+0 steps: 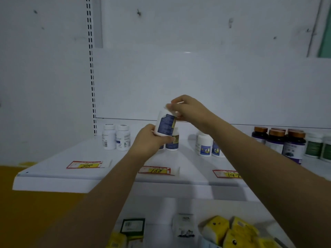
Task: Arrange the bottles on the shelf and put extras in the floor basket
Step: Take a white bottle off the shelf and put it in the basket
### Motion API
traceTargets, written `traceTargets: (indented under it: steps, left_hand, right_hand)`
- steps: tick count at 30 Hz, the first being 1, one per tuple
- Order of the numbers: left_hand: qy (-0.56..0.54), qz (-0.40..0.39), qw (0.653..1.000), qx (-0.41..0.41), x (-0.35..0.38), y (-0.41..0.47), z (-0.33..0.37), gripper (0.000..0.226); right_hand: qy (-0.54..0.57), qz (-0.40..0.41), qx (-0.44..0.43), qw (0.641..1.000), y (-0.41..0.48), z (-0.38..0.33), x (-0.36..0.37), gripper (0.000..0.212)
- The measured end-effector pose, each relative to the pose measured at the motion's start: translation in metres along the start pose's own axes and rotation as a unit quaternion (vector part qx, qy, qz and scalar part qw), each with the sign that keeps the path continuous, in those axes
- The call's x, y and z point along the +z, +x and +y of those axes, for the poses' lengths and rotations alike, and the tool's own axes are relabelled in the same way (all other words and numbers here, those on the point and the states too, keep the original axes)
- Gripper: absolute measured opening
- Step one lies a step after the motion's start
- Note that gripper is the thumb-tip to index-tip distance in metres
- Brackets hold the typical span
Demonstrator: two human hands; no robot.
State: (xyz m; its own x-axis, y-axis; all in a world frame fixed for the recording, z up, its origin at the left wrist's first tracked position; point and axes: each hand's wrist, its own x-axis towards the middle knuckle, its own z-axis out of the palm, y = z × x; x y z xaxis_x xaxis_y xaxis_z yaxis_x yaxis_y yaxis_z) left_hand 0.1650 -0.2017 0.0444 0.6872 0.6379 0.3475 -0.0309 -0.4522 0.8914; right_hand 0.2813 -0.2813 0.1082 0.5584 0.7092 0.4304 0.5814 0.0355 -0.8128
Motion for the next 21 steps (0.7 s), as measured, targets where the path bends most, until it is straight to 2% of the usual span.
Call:
traceTargets:
  steps: [3,6,10,12,14,17,19,21]
  left_hand:
    - [0.007,0.027,0.999,0.017,0.009,-0.002,0.002,0.046]
    - [-0.022,-0.015,1.000,0.010,0.015,-0.004,0.006,0.047]
    - [-0.120,-0.096,0.988,-0.019,0.015,-0.004,0.007,0.047]
    - [-0.145,-0.095,0.985,-0.018,0.017,-0.004,0.007,0.041]
    - [-0.121,-0.049,0.991,-0.002,0.020,-0.003,0.007,0.042]
    - [-0.053,0.006,0.998,0.025,0.022,-0.005,0.008,0.053]
    - [-0.042,-0.003,0.998,0.043,0.023,-0.006,0.006,0.057]
    - [-0.095,-0.044,0.994,0.033,0.022,-0.006,0.003,0.059]
  right_hand:
    - [0.019,0.016,0.010,1.000,-0.006,0.000,0.001,0.047]
    - [0.075,0.009,0.025,0.997,-0.009,-0.003,-0.004,0.046]
    - [0.178,-0.047,0.039,0.982,-0.013,-0.004,-0.015,0.048]
    - [0.215,-0.065,0.039,0.974,-0.015,-0.002,-0.017,0.044]
    - [0.190,-0.063,0.041,0.979,-0.016,-0.001,-0.016,0.045]
    - [0.087,-0.023,0.031,0.995,-0.017,-0.001,-0.011,0.055]
    - [0.090,0.008,0.027,0.996,-0.016,0.000,-0.010,0.056]
    - [0.129,0.021,0.026,0.991,-0.016,0.000,-0.013,0.053]
